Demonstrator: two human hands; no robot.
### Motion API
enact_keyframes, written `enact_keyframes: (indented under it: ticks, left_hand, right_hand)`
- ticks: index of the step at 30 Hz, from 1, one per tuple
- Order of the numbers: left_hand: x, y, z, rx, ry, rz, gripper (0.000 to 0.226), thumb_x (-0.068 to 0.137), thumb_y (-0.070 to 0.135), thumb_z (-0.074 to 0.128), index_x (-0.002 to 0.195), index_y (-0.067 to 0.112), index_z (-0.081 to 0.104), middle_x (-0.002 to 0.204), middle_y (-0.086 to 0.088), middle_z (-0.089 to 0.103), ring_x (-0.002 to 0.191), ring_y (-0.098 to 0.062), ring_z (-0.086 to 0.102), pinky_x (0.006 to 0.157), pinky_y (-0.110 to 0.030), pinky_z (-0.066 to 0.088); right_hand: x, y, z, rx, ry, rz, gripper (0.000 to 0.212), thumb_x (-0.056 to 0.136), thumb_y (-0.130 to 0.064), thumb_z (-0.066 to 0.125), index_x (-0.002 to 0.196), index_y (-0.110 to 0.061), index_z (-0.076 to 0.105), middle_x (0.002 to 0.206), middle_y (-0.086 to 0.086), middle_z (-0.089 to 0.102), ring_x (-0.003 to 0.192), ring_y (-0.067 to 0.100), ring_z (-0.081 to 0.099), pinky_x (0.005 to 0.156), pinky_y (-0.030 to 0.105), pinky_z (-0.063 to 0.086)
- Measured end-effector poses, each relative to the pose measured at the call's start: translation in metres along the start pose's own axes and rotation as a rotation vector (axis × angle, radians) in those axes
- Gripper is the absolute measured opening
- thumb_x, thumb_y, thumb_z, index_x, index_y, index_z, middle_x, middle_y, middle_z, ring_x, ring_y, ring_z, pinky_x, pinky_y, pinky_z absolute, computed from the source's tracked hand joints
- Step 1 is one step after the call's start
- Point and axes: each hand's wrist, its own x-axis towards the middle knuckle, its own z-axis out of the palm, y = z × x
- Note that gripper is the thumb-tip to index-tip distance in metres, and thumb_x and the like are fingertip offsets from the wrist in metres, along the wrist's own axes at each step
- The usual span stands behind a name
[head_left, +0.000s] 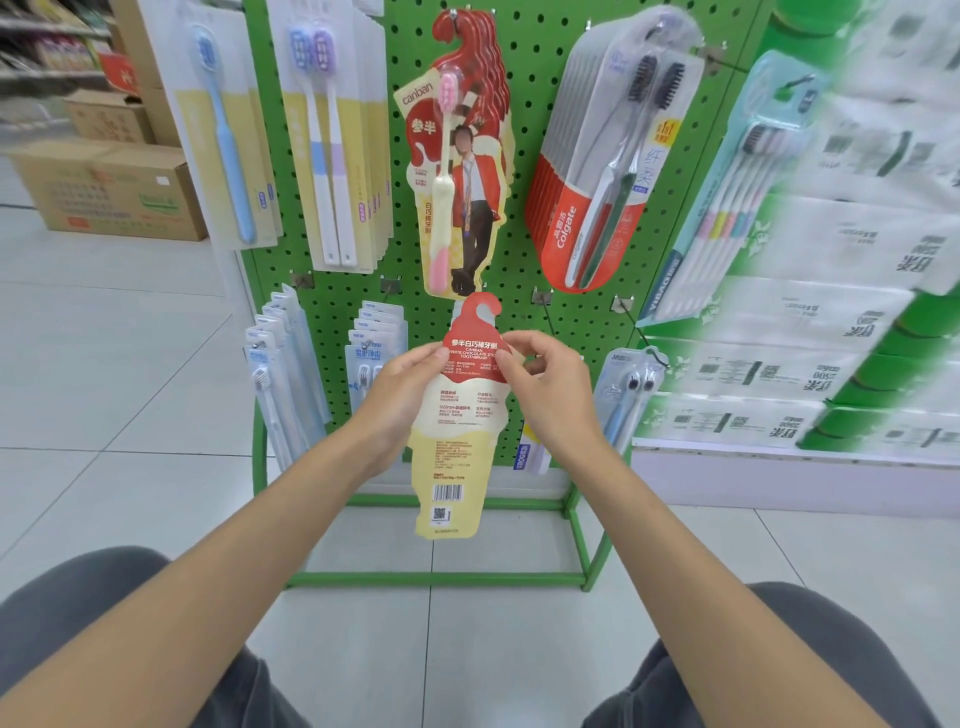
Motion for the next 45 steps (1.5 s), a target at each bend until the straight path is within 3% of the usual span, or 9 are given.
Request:
enact_keyframes:
  ticks: [6, 10, 15, 21, 24, 29, 32, 37, 45]
  left_hand:
    - [-0.003, 0.005, 0.000, -0.003, -0.086, 0.015, 0.035, 0.095, 0.016, 0.060, 0.129, 0.019, 0.058, 0.110, -0.014, 0.073, 0.096, -0.025, 0.070, 0.091, -0.043, 0.053]
    - [-0.007, 0.007, -0.001, 0.035, -0.197, 0.009, 0.058, 0.075, 0.014, 0.073, 0.131, 0.021, 0.057, 0.116, -0.008, 0.071, 0.109, -0.023, 0.068, 0.095, -0.037, 0.052]
    - [0.001, 0.009, -0.003, 0.174, -0.108, 0.092, 0.047, 0.086, 0.016, 0.072, 0.129, 0.029, 0.059, 0.134, 0.001, 0.060, 0.114, -0.016, 0.064, 0.095, -0.039, 0.054]
    - [0.010, 0.021, -0.001, 0.382, 0.016, 0.205, 0.049, 0.090, 0.023, 0.069, 0.135, 0.030, 0.052, 0.119, 0.002, 0.065, 0.107, -0.011, 0.063, 0.073, -0.013, 0.048]
    - [0.011, 0.038, 0.001, 0.363, 0.108, 0.248, 0.041, 0.088, 0.017, 0.072, 0.126, 0.023, 0.058, 0.098, -0.006, 0.073, 0.090, -0.018, 0.070, 0.068, -0.019, 0.053]
    - [0.011, 0.083, 0.011, 0.383, 0.162, 0.345, 0.026, 0.086, 0.018, 0.075, 0.108, 0.028, 0.066, 0.085, 0.004, 0.074, 0.075, -0.008, 0.070, 0.066, -0.023, 0.054]
    - [0.007, 0.113, 0.020, 0.412, 0.139, 0.401, 0.023, 0.087, 0.020, 0.074, 0.095, 0.038, 0.064, 0.082, 0.006, 0.074, 0.074, -0.005, 0.068, 0.069, -0.026, 0.054]
    - [0.006, 0.164, 0.029, 0.444, 0.163, 0.495, 0.027, 0.085, 0.030, 0.075, 0.111, 0.027, 0.069, 0.096, 0.008, 0.073, 0.090, -0.006, 0.069, 0.082, -0.026, 0.056]
    - [0.033, 0.226, 0.032, 0.537, 0.389, 0.530, 0.039, 0.093, 0.018, 0.063, 0.131, 0.020, 0.055, 0.121, 0.005, 0.057, 0.105, -0.008, 0.055, 0.077, -0.018, 0.042]
  right_hand:
    - [-0.009, -0.007, 0.012, 0.077, -0.135, 0.098, 0.067, 0.078, -0.067, 0.060, 0.133, -0.030, 0.054, 0.125, -0.007, 0.057, 0.099, 0.008, 0.061, 0.084, 0.026, 0.051]
    - [-0.008, -0.013, 0.011, 0.258, -0.195, 0.170, 0.032, 0.097, -0.041, 0.051, 0.125, -0.027, 0.056, 0.120, -0.009, 0.059, 0.112, 0.014, 0.060, 0.098, 0.041, 0.051]
    - [-0.006, -0.021, 0.000, 0.349, -0.150, 0.157, 0.030, 0.100, -0.011, 0.038, 0.108, -0.024, 0.064, 0.102, -0.012, 0.069, 0.096, 0.008, 0.063, 0.081, 0.023, 0.050]
    - [0.002, -0.033, -0.008, 0.291, -0.164, 0.034, 0.024, 0.100, -0.011, 0.044, 0.107, -0.013, 0.067, 0.100, 0.007, 0.072, 0.085, 0.016, 0.066, 0.080, 0.036, 0.054]
    - [0.011, -0.049, -0.018, 0.244, -0.157, -0.036, 0.022, 0.099, -0.005, 0.046, 0.105, -0.009, 0.067, 0.089, 0.014, 0.071, 0.077, 0.020, 0.066, 0.073, 0.039, 0.054]
    - [0.031, -0.093, -0.042, 0.198, -0.138, -0.133, 0.047, 0.097, -0.004, 0.050, 0.140, -0.024, 0.044, 0.091, 0.003, 0.074, 0.077, 0.024, 0.070, 0.073, 0.038, 0.060]
    - [0.047, -0.127, -0.065, 0.025, -0.052, -0.228, 0.031, 0.100, -0.019, 0.051, 0.130, -0.021, 0.057, 0.096, -0.003, 0.072, 0.085, 0.015, 0.069, 0.079, 0.039, 0.059]
    - [0.071, -0.186, -0.103, -0.103, 0.092, -0.315, 0.019, 0.097, -0.020, 0.056, 0.107, -0.017, 0.072, 0.083, -0.007, 0.071, 0.082, 0.016, 0.069, 0.071, 0.033, 0.058]
    - [0.137, -0.268, -0.151, -0.109, 0.256, -0.406, 0.020, 0.095, -0.014, 0.056, 0.101, -0.016, 0.075, 0.086, -0.002, 0.072, 0.083, 0.017, 0.071, 0.072, 0.041, 0.059]
